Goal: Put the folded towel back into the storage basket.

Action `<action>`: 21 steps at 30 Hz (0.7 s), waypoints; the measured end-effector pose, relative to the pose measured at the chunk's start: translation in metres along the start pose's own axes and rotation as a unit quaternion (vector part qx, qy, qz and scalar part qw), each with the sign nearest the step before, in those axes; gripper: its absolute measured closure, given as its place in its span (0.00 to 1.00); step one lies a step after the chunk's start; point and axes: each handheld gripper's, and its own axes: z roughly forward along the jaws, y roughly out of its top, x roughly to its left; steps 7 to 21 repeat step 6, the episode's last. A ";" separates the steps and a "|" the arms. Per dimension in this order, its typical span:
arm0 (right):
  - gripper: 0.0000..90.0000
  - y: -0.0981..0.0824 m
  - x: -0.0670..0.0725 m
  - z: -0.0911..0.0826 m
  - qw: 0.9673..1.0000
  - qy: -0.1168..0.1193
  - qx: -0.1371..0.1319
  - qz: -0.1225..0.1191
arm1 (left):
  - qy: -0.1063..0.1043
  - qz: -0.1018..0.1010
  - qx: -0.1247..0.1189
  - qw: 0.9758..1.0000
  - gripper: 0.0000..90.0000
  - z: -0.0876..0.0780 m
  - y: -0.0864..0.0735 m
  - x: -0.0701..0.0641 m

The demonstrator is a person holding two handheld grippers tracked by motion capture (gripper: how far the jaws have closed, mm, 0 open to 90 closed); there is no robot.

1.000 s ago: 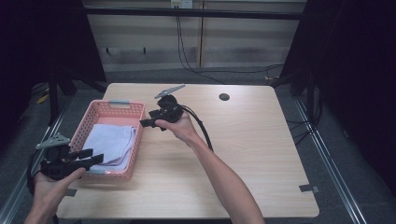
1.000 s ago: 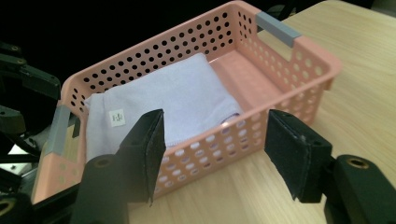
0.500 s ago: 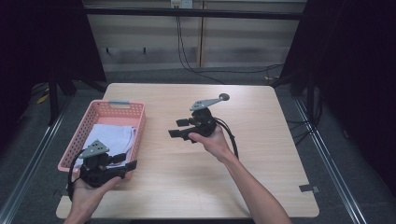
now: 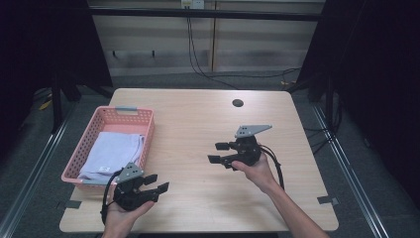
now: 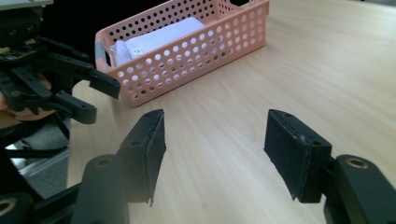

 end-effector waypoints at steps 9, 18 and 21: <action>0.39 -0.020 -0.004 -0.002 1.000 -0.019 0.014 0.012 | -0.001 0.008 0.009 1.000 0.44 0.009 -0.009 -0.002; 0.39 -0.020 -0.004 -0.002 1.000 -0.019 0.014 0.012 | -0.001 0.008 0.009 1.000 0.44 0.009 -0.009 -0.002; 0.39 -0.020 -0.004 -0.002 1.000 -0.019 0.014 0.012 | -0.001 0.008 0.009 1.000 0.44 0.009 -0.009 -0.002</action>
